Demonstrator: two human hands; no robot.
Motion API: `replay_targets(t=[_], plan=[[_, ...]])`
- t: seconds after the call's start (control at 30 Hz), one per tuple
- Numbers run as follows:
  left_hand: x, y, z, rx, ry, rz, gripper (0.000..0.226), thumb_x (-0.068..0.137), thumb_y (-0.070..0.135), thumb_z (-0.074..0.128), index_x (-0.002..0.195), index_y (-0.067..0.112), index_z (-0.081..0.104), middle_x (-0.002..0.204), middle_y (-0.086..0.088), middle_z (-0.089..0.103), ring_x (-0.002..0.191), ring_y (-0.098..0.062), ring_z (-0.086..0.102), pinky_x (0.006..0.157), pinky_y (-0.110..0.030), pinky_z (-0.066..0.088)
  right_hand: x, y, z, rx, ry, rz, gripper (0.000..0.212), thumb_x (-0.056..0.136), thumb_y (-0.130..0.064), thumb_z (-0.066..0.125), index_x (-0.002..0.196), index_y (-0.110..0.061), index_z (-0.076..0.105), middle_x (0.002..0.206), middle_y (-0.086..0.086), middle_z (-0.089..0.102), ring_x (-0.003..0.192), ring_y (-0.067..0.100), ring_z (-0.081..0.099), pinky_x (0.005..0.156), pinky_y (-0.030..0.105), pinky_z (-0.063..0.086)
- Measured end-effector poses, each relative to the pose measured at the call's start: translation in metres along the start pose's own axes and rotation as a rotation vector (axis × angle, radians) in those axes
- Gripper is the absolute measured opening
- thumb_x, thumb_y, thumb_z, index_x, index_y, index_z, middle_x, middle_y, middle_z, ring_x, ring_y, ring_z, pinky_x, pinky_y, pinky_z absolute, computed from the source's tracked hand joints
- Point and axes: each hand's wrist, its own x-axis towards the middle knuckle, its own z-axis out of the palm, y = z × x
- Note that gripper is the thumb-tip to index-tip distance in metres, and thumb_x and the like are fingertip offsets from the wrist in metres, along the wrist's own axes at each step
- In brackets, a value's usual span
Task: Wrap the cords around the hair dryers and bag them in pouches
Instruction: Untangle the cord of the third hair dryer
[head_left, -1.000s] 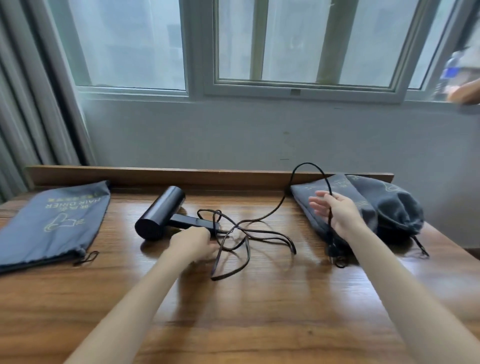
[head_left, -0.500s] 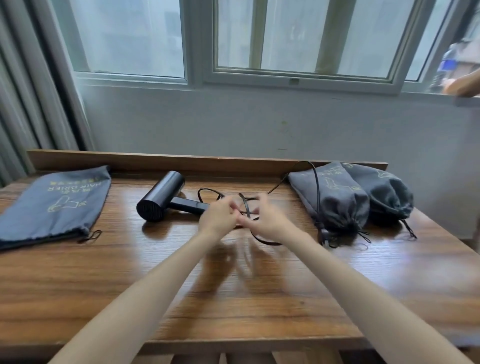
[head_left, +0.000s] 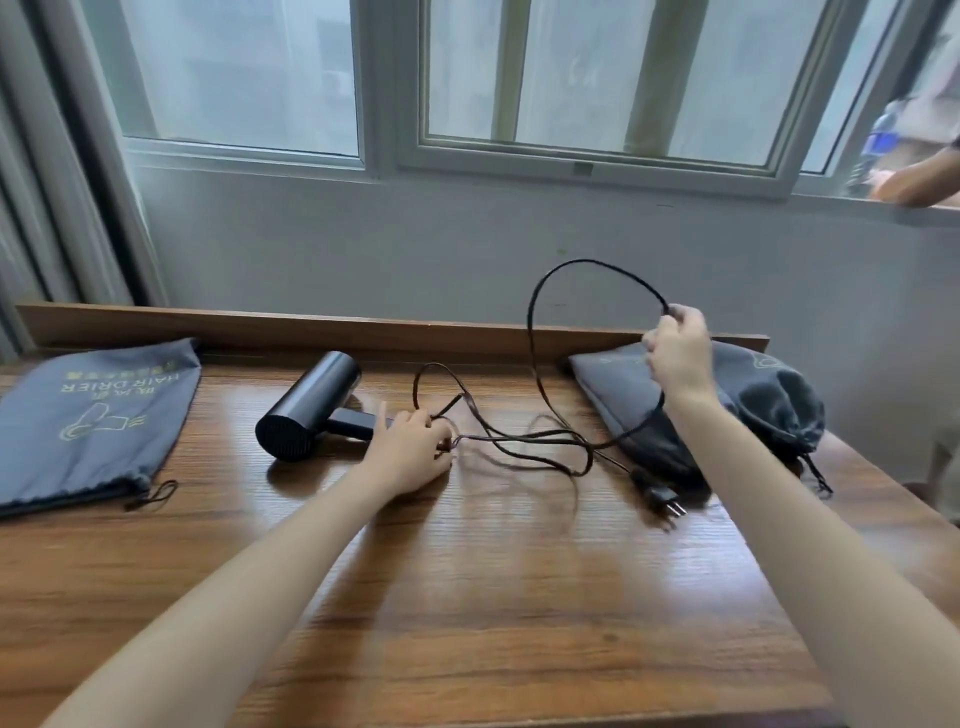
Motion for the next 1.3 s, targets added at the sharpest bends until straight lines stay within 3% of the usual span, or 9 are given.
replay_targets(t=[0.1, 0.27, 0.4, 0.5, 0.57, 0.73, 0.9, 1.03, 1.3], plan=[[0.001, 0.001, 0.001, 0.045, 0.101, 0.075, 0.028, 0.094, 0.032, 0.044, 0.114, 0.016, 0.054, 0.116, -0.008, 0.053, 0.113, -0.030, 0.049, 0.104, -0.045, 0.026, 0.029, 0.013, -0.041, -0.099, 0.169, 0.099, 0.028, 0.088, -0.015, 0.034, 0.115, -0.012, 0.042, 0.098, 0.011, 0.056, 0.067, 0.009, 0.044, 0.060, 0.023, 0.035], [-0.001, -0.010, -0.014, 0.017, 0.535, 0.195, 0.023, 0.080, 0.017, 0.039, 0.066, 0.009, 0.055, 0.057, -0.007, 0.054, 0.052, -0.027, 0.054, 0.048, -0.030, 0.045, 0.021, 0.040, -0.059, -0.518, 0.106, 0.186, 0.057, 0.087, -0.009, 0.052, 0.134, 0.007, 0.024, 0.132, 0.029, 0.043, 0.114, 0.035, 0.049, 0.092, 0.041, 0.039], [-0.007, -0.013, -0.046, -0.275, 0.653, 0.168, 0.015, 0.081, 0.001, 0.045, 0.083, 0.005, 0.060, 0.063, -0.009, 0.058, 0.057, -0.026, 0.055, 0.056, -0.033, 0.048, -0.002, 0.040, -0.033, -0.806, 0.004, 0.118, 0.068, 0.084, -0.019, 0.061, 0.138, 0.000, 0.024, 0.149, 0.023, 0.016, 0.136, 0.040, 0.020, 0.108, 0.048, 0.025], [-0.009, -0.010, -0.060, -0.407, 0.653, 0.192, 0.024, 0.078, -0.012, 0.047, 0.081, 0.006, 0.063, 0.078, -0.007, 0.059, 0.071, -0.027, 0.056, 0.061, -0.035, 0.048, -0.022, 0.033, -0.001, -0.887, 0.019, -0.310, 0.046, 0.084, -0.020, 0.058, 0.127, -0.006, 0.048, 0.142, 0.015, 0.037, 0.134, 0.034, 0.029, 0.107, 0.050, 0.024], [-0.007, -0.005, -0.065, -0.432, 0.653, 0.182, 0.028, 0.075, -0.016, 0.045, 0.069, 0.008, 0.058, 0.075, -0.003, 0.052, 0.067, -0.025, 0.049, 0.055, -0.032, 0.041, -0.046, 0.016, 0.021, -0.579, -0.226, -0.472, 0.028, 0.088, -0.025, 0.054, 0.112, -0.011, 0.061, 0.119, 0.008, 0.059, 0.120, 0.027, 0.049, 0.100, 0.038, 0.035], [-0.003, 0.006, -0.069, -0.702, 0.594, 0.079, 0.034, 0.067, -0.013, 0.040, 0.054, 0.018, 0.041, 0.063, 0.005, 0.040, 0.064, -0.019, 0.040, 0.058, -0.029, 0.030, -0.116, -0.005, 0.062, -0.194, -1.171, -0.150, 0.013, 0.093, -0.019, 0.055, 0.103, -0.012, 0.059, 0.093, 0.003, 0.071, 0.100, 0.018, 0.065, 0.088, 0.022, 0.049], [-0.003, -0.009, -0.085, -1.148, 0.542, -0.064, 0.019, 0.047, 0.002, 0.033, 0.048, 0.020, 0.040, 0.045, 0.011, 0.039, 0.052, -0.009, 0.033, 0.052, -0.022, 0.026, -0.116, 0.009, 0.056, -0.235, -1.171, -0.088, 0.031, 0.088, -0.008, 0.039, 0.070, -0.017, 0.062, 0.080, 0.032, 0.059, 0.062, 0.013, 0.063, 0.068, 0.021, 0.048], [-0.002, -0.008, -0.096, -1.349, 0.585, -0.184, 0.035, 0.063, -0.019, 0.035, 0.053, 0.014, 0.040, 0.058, 0.001, 0.037, 0.047, 0.002, 0.036, 0.046, -0.011, 0.028, -0.089, 0.003, 0.039, -0.446, -0.930, -0.302, 0.025, 0.075, -0.029, 0.044, 0.057, -0.022, 0.061, 0.072, -0.001, 0.059, 0.079, 0.029, 0.058, 0.081, 0.042, 0.048], [0.006, -0.023, -0.103, -1.429, 0.591, -0.310, 0.050, 0.069, -0.021, 0.037, 0.046, 0.021, 0.049, 0.036, 0.016, 0.039, 0.042, -0.005, 0.028, 0.034, -0.009, 0.022, -0.032, -0.014, -0.025, -0.391, -0.674, -0.392, 0.035, 0.091, -0.010, 0.055, 0.057, -0.007, 0.058, 0.049, -0.007, 0.051, 0.045, 0.000, 0.045, 0.051, 0.014, 0.034]])
